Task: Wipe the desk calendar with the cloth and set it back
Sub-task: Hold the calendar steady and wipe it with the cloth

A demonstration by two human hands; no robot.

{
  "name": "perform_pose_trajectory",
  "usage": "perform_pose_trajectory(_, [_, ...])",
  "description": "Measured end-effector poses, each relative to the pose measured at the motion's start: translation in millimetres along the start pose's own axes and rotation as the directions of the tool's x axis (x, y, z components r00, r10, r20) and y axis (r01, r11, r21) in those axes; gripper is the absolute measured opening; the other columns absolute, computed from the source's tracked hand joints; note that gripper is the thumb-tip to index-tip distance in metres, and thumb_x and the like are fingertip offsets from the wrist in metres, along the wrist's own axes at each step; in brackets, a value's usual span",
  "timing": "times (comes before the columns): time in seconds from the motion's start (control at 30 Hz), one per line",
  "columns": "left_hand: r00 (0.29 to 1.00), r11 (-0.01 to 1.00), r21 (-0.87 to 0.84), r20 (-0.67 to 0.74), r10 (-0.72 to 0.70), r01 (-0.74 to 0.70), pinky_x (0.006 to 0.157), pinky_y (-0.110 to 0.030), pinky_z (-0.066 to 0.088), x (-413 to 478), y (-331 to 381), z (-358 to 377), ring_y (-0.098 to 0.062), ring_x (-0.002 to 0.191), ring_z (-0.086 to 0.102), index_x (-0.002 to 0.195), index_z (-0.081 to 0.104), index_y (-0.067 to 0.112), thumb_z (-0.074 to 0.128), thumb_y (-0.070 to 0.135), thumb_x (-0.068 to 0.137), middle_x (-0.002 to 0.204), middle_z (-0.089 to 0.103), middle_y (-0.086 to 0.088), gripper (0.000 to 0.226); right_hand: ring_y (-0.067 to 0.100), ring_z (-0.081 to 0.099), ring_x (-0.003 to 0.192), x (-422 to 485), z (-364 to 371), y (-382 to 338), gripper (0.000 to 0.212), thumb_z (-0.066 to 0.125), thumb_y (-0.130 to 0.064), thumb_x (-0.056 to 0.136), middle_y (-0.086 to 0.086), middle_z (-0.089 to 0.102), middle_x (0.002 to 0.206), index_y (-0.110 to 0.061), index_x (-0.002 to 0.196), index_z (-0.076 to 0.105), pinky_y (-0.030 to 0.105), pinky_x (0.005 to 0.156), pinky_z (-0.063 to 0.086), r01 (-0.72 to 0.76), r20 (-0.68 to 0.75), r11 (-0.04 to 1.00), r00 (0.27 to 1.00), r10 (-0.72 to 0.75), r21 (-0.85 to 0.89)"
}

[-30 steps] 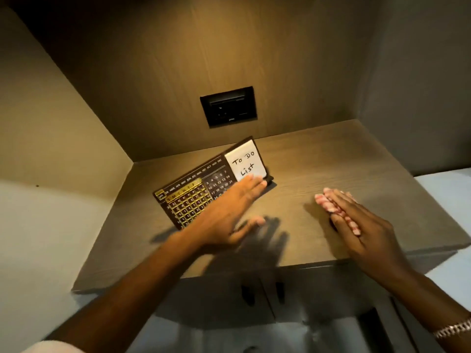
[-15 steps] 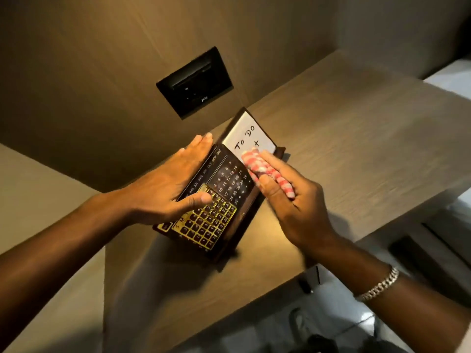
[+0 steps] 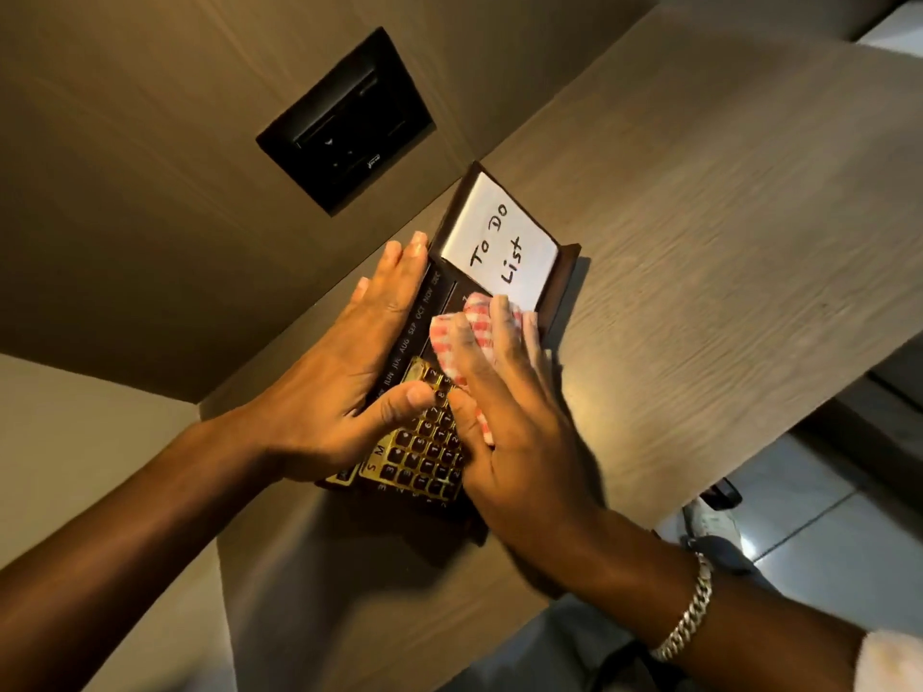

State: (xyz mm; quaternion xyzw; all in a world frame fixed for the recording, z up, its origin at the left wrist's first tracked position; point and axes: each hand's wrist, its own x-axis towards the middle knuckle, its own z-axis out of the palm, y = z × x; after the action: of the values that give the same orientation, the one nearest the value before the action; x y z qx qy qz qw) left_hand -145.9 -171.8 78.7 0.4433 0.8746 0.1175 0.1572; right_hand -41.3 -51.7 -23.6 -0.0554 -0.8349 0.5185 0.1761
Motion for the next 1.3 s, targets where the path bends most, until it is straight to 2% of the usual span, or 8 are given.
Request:
perform_pose_trajectory(0.1, [1.0,1.0,-0.008,-0.009,0.012,-0.012,0.126,-0.041,-0.003,-1,0,1,-0.014,0.154,-0.015,0.156,-0.011,0.011,0.018,0.079,0.085,0.167,-0.015,0.0,0.102,0.037,-0.004,0.152,0,-3,-7,0.073,0.031,-0.02,0.08,0.012,0.01,0.165,-0.019,0.153,0.026,0.064,0.119,0.014,0.02,0.061,0.997,0.998,-0.025,0.081])
perform_pose_trajectory(0.23, [1.0,0.999,-0.035,-0.017,0.019,-0.02,0.126,-0.043,0.0,-1,0,2,-0.014,0.154,-0.014,0.156,-0.01,0.011,0.018,0.078,0.086,0.167,-0.015,0.001,0.1,0.037,0.001,0.152,18,-9,0,0.06,0.043,-0.01,0.095,0.015,0.015,0.164,-0.015,0.152,0.027,0.062,0.119,0.014,0.149,0.051,0.989,0.987,-0.15,0.011])
perform_pose_trajectory(0.47, [1.0,0.999,-0.053,-0.003,0.007,-0.008,0.125,-0.048,0.0,0,6,2,-0.011,0.153,-0.017,0.155,-0.013,0.013,0.018,0.08,0.084,0.166,-0.017,0.002,0.103,0.037,-0.001,0.152,-5,-3,-1,0.07,0.042,-0.012,0.088,0.015,0.011,0.165,-0.014,0.154,0.019,0.059,0.121,0.014,-0.006,0.062,1.0,0.998,0.006,-0.001])
perform_pose_trajectory(0.57, [1.0,0.998,-0.06,-0.004,0.018,-0.018,0.125,-0.049,0.001,0,9,2,-0.013,0.154,-0.016,0.155,-0.012,0.01,0.019,0.079,0.085,0.166,-0.017,0.002,0.103,0.034,-0.004,0.152,-8,-7,-7,0.074,0.029,-0.021,0.081,0.013,0.011,0.165,-0.013,0.154,0.019,0.056,0.122,0.014,0.024,0.116,0.995,0.993,-0.036,0.096])
perform_pose_trajectory(0.67, [1.0,0.998,-0.058,0.001,0.022,-0.022,0.125,-0.051,0.003,0,7,2,-0.013,0.154,-0.014,0.155,-0.011,0.011,0.02,0.078,0.086,0.166,-0.016,0.008,0.101,0.036,-0.001,0.152,10,-12,-7,0.07,0.035,-0.012,0.084,0.015,0.014,0.164,-0.01,0.153,0.024,0.056,0.122,0.012,0.14,0.11,0.988,0.983,-0.147,0.073])
perform_pose_trajectory(0.87, [1.0,0.998,-0.063,0.008,0.015,-0.015,0.124,-0.053,0.003,-1,7,1,-0.012,0.153,-0.017,0.155,-0.013,0.014,0.018,0.08,0.084,0.166,-0.019,0.006,0.102,0.031,-0.002,0.153,8,-9,1,0.066,0.042,-0.01,0.097,0.008,0.008,0.166,-0.018,0.156,0.014,0.053,0.123,0.013,-0.029,0.056,0.999,0.998,0.031,-0.037])
perform_pose_trajectory(1.13, [0.999,0.999,-0.028,0.007,0.044,-0.044,0.124,-0.053,0.002,0,5,3,-0.011,0.154,-0.015,0.156,-0.011,0.014,0.017,0.077,0.087,0.166,-0.017,0.005,0.098,0.029,0.002,0.153,17,-24,-7,0.068,0.045,0.001,0.091,0.009,0.015,0.165,-0.014,0.153,0.024,0.051,0.122,0.02,0.141,0.13,0.989,0.981,-0.146,0.045])
perform_pose_trajectory(1.3, [1.0,1.0,0.002,-0.001,0.029,-0.029,0.124,-0.049,-0.001,0,5,4,-0.009,0.153,-0.017,0.156,-0.013,0.019,0.016,0.079,0.085,0.166,-0.018,0.005,0.097,0.025,-0.001,0.153,15,-28,5,0.064,0.044,-0.008,0.097,0.004,0.011,0.166,-0.02,0.155,0.018,0.044,0.122,0.014,0.016,0.115,0.998,0.993,-0.008,-0.063])
